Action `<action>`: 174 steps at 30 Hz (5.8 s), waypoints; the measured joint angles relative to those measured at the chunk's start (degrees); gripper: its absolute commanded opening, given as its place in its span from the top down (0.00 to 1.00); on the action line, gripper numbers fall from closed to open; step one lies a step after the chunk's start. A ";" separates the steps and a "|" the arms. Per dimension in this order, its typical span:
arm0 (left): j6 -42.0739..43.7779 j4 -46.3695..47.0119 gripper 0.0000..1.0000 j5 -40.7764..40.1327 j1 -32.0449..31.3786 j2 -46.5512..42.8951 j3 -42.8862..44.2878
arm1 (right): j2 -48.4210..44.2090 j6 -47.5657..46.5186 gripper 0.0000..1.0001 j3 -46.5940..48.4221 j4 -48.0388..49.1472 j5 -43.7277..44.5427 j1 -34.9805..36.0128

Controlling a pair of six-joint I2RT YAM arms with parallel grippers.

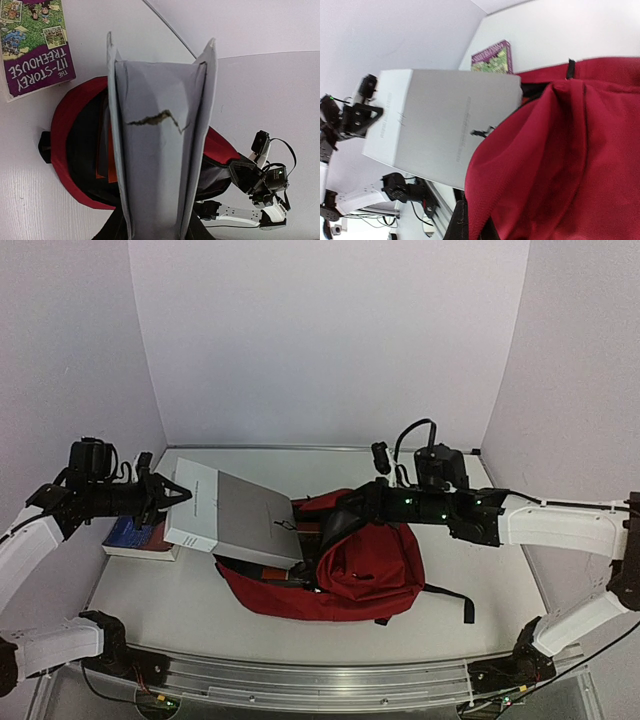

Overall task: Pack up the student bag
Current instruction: Place the book in the student bag, then adjust the student bag at the center of the board.

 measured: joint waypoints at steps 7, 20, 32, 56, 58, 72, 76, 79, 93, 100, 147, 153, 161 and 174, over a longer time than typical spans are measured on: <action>-3.75 9.07 0.73 4.32 0.00 1.39 -3.88 | -1.56 1.25 1.00 1.59 1.00 -0.21 -0.02; -9.31 17.63 0.74 7.03 0.04 3.18 -11.16 | -0.45 1.40 1.00 4.85 -0.04 0.15 0.00; -15.24 28.01 0.72 2.13 -6.05 4.89 -16.98 | 1.43 1.11 1.00 6.31 -0.13 0.02 0.00; -19.07 51.87 0.62 -7.21 -24.96 39.11 -4.86 | 3.59 0.88 1.00 7.23 0.52 1.04 -0.37; -18.06 51.47 0.57 -7.41 -25.00 41.04 -4.01 | 3.61 0.88 1.00 7.23 0.53 1.50 -0.39; -5.61 27.99 0.23 -18.32 -25.64 35.10 -1.03 | 1.32 0.48 1.00 7.23 -0.44 4.86 -0.39; -4.11 25.72 0.28 -19.52 -25.64 33.09 -1.02 | 1.30 0.45 1.00 7.23 -0.44 4.92 -0.39; -3.34 25.60 0.32 -19.38 -25.66 33.43 -0.99 | 1.30 0.56 1.00 7.23 -0.31 4.47 -0.39; -3.19 27.25 0.56 -17.11 -28.16 45.93 7.38 | 6.21 0.66 1.00 10.18 0.30 3.26 0.51; -3.18 29.63 0.57 -17.43 -30.85 49.73 10.88 | 8.90 0.71 1.00 10.20 0.62 3.42 0.51; 12.28 3.66 0.00 -41.76 -23.50 33.75 10.64 | -3.82 0.87 1.00 -0.27 10.34 4.67 1.73; 15.48 -3.23 0.12 -46.60 -23.52 43.37 14.00 | -4.79 1.19 1.00 -1.47 10.36 4.82 1.73; 17.26 -1.43 0.85 -46.23 -23.54 45.72 15.39 | -6.72 0.84 1.00 -2.19 7.51 8.37 1.78; 13.08 2.59 0.99 -39.84 -23.77 34.23 7.07 | -6.70 -0.81 1.00 -5.63 5.17 10.00 -8.04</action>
